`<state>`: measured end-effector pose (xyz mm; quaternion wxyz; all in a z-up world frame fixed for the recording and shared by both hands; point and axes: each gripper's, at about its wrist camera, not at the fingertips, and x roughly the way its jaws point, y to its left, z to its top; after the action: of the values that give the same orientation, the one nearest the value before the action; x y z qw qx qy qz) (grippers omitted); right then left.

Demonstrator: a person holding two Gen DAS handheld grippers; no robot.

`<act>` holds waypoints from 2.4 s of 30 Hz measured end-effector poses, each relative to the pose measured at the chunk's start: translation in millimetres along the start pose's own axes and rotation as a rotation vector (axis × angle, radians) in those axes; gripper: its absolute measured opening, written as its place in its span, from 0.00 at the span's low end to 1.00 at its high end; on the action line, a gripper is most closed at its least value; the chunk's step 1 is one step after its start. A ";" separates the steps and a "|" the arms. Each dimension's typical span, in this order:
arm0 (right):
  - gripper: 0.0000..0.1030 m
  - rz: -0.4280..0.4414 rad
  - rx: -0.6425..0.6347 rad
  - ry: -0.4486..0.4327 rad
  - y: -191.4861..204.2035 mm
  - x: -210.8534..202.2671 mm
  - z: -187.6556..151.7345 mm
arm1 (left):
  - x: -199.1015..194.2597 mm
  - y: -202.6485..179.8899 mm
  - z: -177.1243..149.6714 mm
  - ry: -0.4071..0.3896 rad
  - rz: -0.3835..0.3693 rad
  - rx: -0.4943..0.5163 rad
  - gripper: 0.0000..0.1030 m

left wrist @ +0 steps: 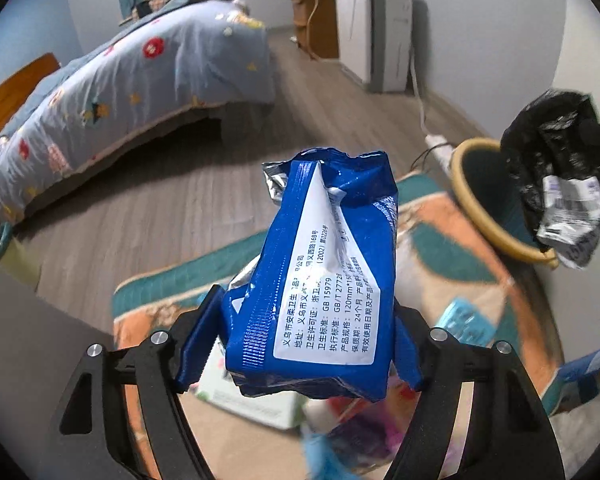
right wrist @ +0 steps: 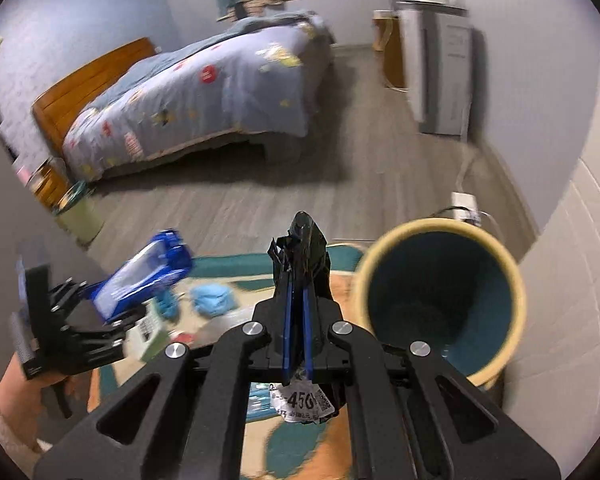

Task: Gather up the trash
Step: 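Carry both items over the yellow-rimmed bin and open both tools to drop them, then move the right tool back over the cushion toward the COLTALIN box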

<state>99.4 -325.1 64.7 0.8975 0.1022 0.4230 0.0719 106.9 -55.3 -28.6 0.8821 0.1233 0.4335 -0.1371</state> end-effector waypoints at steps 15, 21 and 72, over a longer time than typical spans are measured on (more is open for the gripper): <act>0.04 -0.193 0.205 0.020 -142.1 26.0 -12.7 | 24.5 -124.6 50.3 -0.033 -0.135 0.121 0.73; 0.04 -0.229 0.248 0.040 -160.1 38.0 -20.3 | 49.9 -170.5 59.5 -0.003 -0.159 0.201 0.73; 0.94 -0.418 0.090 0.131 -61.7 75.1 -3.3 | 1.7 -69.7 59.3 -0.094 -0.065 0.070 0.94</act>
<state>146.9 -368.2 -8.3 0.8580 0.0473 0.4951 -0.1281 126.9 -140.4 -1.7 0.8917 0.1333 0.3902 -0.1865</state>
